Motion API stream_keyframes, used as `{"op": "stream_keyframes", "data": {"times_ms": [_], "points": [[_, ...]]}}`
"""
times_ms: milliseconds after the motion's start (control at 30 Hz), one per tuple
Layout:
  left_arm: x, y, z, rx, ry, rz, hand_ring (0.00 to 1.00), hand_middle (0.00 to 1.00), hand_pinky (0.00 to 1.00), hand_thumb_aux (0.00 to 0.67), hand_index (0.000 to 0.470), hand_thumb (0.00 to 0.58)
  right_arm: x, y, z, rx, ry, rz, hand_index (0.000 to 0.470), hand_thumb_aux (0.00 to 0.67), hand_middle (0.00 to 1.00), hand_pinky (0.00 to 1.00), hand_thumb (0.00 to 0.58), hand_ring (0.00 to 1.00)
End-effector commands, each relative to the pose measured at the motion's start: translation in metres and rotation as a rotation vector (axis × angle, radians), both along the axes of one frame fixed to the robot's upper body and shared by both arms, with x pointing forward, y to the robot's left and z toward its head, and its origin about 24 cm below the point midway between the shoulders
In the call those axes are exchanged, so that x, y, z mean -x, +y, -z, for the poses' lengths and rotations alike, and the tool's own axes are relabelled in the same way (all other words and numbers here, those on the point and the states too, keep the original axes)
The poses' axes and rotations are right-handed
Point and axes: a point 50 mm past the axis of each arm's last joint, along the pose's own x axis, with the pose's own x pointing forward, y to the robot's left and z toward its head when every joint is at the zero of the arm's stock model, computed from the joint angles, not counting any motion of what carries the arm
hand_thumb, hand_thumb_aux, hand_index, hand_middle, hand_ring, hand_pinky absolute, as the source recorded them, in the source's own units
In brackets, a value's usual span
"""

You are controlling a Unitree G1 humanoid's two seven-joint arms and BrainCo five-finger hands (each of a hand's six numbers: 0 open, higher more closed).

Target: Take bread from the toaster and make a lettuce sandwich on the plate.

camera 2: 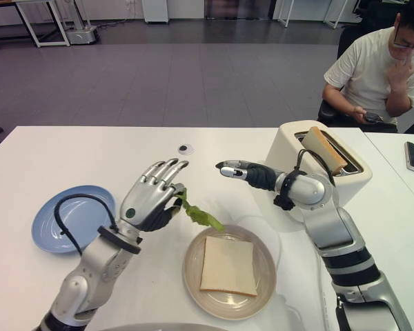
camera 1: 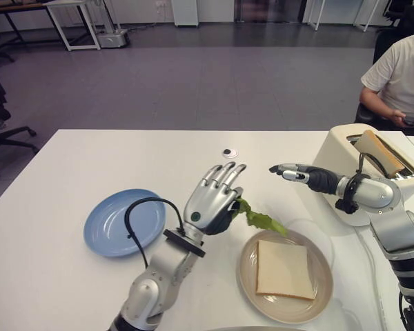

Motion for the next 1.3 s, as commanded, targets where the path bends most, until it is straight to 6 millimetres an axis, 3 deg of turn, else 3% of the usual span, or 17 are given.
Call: {"op": "stream_keyframes", "data": {"times_ms": [33, 367, 467, 633, 933, 1300], "points": [[0.005, -0.028, 0.010, 0.018, 0.035, 0.071, 0.00, 0.00, 0.00, 0.670, 0.470, 0.580, -0.009, -0.010, -0.010, -0.010, -0.046, 0.058, 0.000, 0.000, 0.00, 0.00, 0.000, 0.00], [0.023, -0.072, 0.038, 0.019, 0.104, 0.217, 0.00, 0.00, 0.00, 0.670, 0.470, 0.580, -0.007, -0.011, -0.010, -0.019, -0.052, 0.066, 0.000, 0.000, 0.00, 0.00, 0.000, 0.00], [0.025, -0.077, 0.049, 0.016, 0.132, 0.233, 0.00, 0.00, 0.00, 0.670, 0.470, 0.580, -0.006, -0.008, -0.010, -0.021, -0.050, 0.057, 0.000, 0.000, 0.00, 0.00, 0.000, 0.00], [0.020, -0.084, 0.051, 0.012, 0.109, 0.238, 0.00, 0.00, 0.00, 0.670, 0.470, 0.580, -0.005, -0.006, -0.008, -0.019, -0.044, 0.048, 0.000, 0.000, 0.00, 0.00, 0.000, 0.00], [0.008, -0.083, 0.047, -0.033, 0.009, 0.203, 0.00, 0.00, 0.00, 0.670, 0.470, 0.580, -0.005, 0.001, -0.005, -0.014, -0.029, 0.014, 0.000, 0.000, 0.00, 0.00, 0.000, 0.00], [0.012, -0.080, 0.038, -0.069, -0.125, 0.229, 0.00, 0.00, 0.00, 0.670, 0.470, 0.580, -0.006, 0.002, -0.001, -0.004, -0.011, 0.001, 0.000, 0.000, 0.00, 0.00, 0.000, 0.00]]}}
